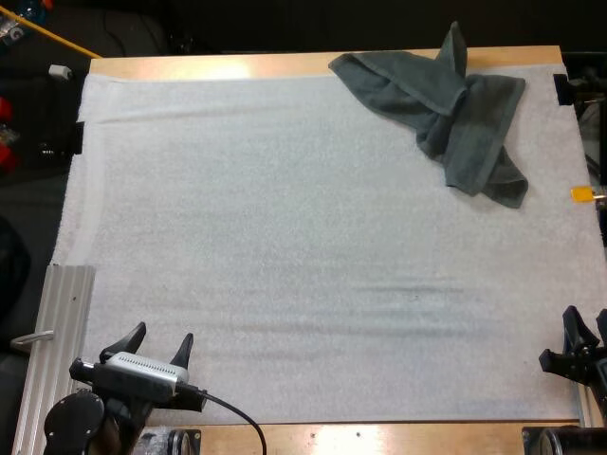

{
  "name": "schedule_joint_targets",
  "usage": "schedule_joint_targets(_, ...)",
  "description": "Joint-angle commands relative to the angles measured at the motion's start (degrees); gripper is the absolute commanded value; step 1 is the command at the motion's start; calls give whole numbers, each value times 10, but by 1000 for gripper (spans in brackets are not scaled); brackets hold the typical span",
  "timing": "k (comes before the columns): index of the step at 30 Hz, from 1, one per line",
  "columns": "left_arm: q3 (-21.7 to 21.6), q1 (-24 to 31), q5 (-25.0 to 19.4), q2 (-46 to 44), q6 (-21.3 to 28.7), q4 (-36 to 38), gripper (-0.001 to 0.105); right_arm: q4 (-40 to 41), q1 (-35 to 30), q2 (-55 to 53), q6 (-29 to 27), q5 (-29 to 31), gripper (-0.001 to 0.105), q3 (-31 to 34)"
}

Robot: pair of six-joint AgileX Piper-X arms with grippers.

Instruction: Pick towel from pile, fold and stack

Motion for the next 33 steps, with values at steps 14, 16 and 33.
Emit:
schedule_joint_targets(14,-13,-4,29,-64,-27,-9,71,2,1,-1,-2,-53,65,-52)
schedule_joint_targets(16,-27,-20,33,-51,-27,-12,71,17,1,15,-5,-65,65,-75)
schedule_joint_targets(33,-180,-151,46,100,-24,-36,71,153,1,139,-71,-156,64,-280)
